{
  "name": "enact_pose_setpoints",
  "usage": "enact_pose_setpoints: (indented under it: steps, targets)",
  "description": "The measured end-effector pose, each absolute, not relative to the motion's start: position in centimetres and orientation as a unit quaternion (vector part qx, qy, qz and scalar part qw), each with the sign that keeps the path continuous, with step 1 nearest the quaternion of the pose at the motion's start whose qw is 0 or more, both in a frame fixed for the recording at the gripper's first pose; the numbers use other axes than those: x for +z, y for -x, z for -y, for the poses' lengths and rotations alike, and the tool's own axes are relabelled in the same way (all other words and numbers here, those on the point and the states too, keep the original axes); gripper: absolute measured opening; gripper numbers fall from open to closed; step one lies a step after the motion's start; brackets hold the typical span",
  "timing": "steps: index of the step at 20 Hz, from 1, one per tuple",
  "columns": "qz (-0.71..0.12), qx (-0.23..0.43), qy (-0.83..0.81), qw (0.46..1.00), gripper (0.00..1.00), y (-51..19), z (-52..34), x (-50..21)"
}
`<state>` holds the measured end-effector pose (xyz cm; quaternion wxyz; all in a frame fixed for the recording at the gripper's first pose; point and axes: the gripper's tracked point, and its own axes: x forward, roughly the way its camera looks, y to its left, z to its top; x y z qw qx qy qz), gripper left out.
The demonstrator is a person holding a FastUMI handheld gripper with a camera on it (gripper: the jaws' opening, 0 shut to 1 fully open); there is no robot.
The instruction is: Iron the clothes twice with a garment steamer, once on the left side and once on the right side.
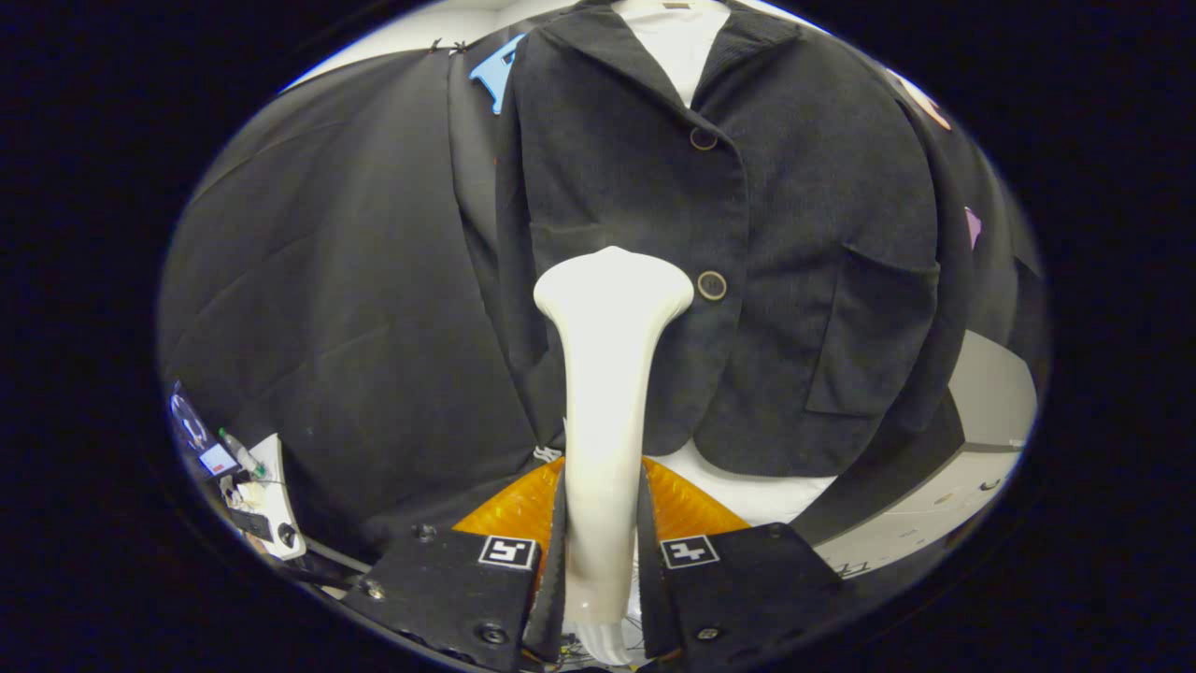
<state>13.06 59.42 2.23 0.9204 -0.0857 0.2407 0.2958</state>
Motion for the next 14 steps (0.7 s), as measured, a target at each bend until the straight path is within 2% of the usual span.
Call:
enact_pose_setpoints:
  steps: [14]
  targets:
    - [-0.280, 0.288, 0.092, 0.911, 0.35, -13.72, -59.66, 2.19]
